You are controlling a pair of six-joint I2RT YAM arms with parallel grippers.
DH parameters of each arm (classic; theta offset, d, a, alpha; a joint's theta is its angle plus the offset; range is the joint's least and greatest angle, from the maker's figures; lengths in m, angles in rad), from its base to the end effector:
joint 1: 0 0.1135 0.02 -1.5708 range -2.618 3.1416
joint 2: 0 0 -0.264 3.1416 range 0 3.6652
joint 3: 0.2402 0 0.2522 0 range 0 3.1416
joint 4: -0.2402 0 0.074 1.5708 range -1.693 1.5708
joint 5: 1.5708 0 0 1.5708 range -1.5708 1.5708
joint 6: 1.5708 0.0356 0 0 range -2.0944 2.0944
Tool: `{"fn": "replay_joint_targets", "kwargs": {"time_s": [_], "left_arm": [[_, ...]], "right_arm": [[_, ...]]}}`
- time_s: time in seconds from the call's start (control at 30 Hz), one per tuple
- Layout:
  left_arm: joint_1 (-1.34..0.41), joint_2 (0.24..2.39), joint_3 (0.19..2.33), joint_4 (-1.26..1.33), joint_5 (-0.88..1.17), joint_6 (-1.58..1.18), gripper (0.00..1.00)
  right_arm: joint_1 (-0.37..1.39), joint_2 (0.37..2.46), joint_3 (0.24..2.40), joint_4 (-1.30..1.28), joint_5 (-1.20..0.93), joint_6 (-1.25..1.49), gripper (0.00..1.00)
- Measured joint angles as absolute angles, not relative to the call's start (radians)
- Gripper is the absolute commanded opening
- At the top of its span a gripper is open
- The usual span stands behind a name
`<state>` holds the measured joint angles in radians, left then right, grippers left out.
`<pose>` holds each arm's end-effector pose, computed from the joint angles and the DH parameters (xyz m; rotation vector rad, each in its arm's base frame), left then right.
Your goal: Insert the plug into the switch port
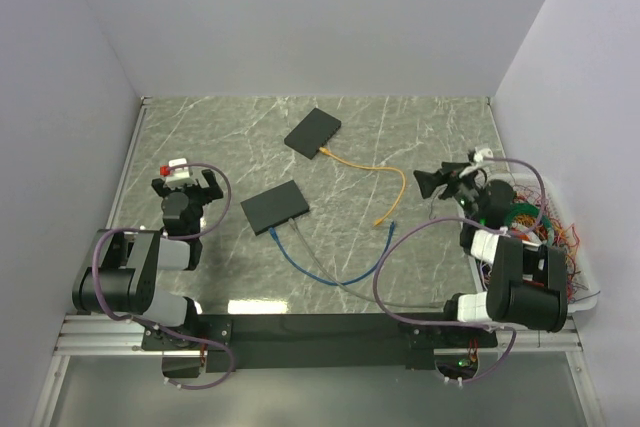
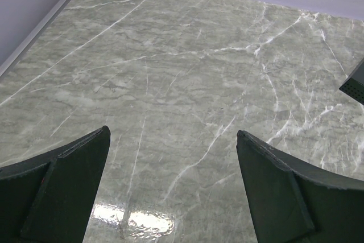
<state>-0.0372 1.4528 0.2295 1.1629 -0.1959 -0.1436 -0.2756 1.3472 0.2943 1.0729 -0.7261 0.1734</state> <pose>0.2376 -0.0019 0.1592 -0.2362 1.6129 0.0209 0.2330 -0.0413 0.1898 -0.2281 1.5593 0.4809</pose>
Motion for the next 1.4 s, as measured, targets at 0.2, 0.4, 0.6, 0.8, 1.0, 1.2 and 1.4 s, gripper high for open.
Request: {"fn": "replay_joint_targets", "kwargs": {"time_s": [0.2,0.4,0.6,0.8,1.0,1.2,1.4], "left_arm": [[-0.036,1.453,0.229,1.163,-0.196,-0.144,0.99],[-0.036,1.453,0.229,1.163,-0.195,-0.144,0.99],[-0.036,1.453,0.229,1.163,-0.195,-0.144,0.99],[-0.036,1.453,0.229,1.163,-0.195,-0.144,1.00],[-0.036,1.453,0.229,1.163,-0.195,-0.144,0.99],[-0.036,1.453,0.229,1.163,-0.195,-0.144,0.99],[-0.036,1.453,0.229,1.163,-0.194,-0.144,0.99]], "right_arm": [[-0.167,1.384,0.435,0.847,-0.685,0.052,1.00],[-0.131,1.383,0.435,0.763,-0.635,0.002,1.00],[-0.087,1.346,0.395,0.767,-0.498,-0.002,1.00],[-0.068,1.332,0.371,0.798,-0.412,-0.001,1.00],[0.022,1.287,0.181,1.073,-0.208,0.002,1.00],[0.025,1.298,0.181,1.097,-0.148,0.014,1.00],[0.028,1.298,0.181,1.104,-0.111,0.014,1.00]]}}
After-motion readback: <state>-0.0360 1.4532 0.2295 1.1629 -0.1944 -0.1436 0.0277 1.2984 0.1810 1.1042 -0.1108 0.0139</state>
